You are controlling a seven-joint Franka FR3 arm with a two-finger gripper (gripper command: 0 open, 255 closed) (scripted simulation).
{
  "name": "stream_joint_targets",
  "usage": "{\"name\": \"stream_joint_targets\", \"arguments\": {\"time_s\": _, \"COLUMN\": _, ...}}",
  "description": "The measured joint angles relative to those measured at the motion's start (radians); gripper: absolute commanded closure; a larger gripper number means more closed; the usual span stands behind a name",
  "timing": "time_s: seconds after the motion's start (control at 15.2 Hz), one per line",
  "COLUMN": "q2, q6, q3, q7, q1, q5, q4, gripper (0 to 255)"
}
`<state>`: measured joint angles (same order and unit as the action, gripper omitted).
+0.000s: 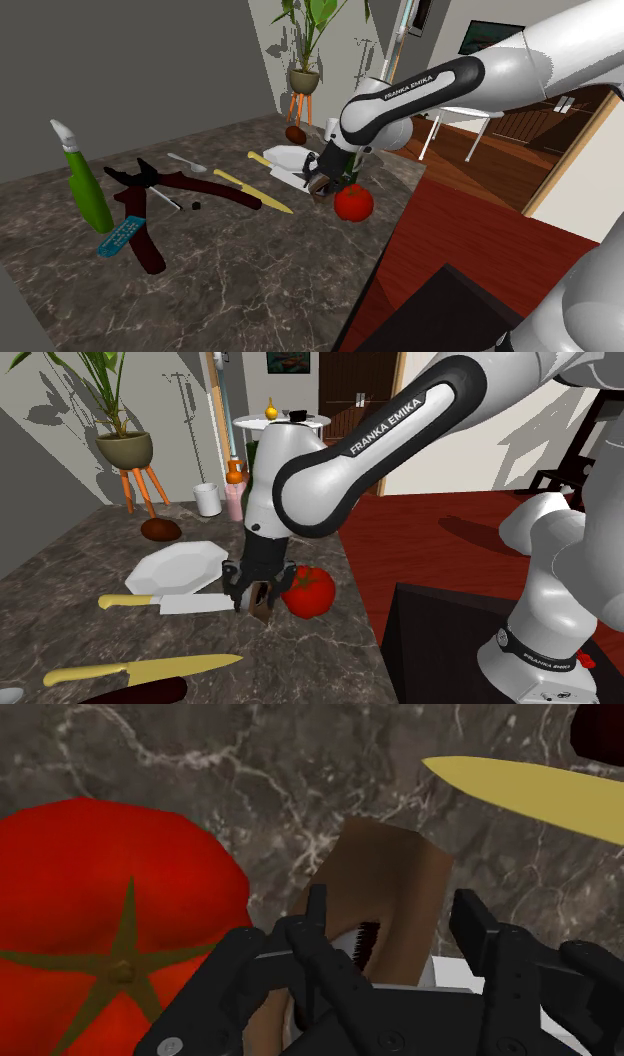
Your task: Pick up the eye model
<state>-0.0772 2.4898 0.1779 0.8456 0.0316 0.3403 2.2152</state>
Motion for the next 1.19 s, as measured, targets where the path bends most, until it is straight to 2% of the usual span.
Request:
{"name": "stream_joint_targets", "arguments": {"time_s": 0.59, "q2": -0.002, "q6": 0.001, "q3": 0.001, "q7": -0.001, "q1": -0.001, "q5": 0.001, "q4": 0.004, "gripper": 255}}
{"name": "stream_joint_targets", "arguments": {"time_s": 1.19, "q2": 0.056, "q6": -0.099, "q3": -0.005, "q7": 0.03, "q1": 0.004, "q5": -0.02, "q4": -0.04, "gripper": 255}}
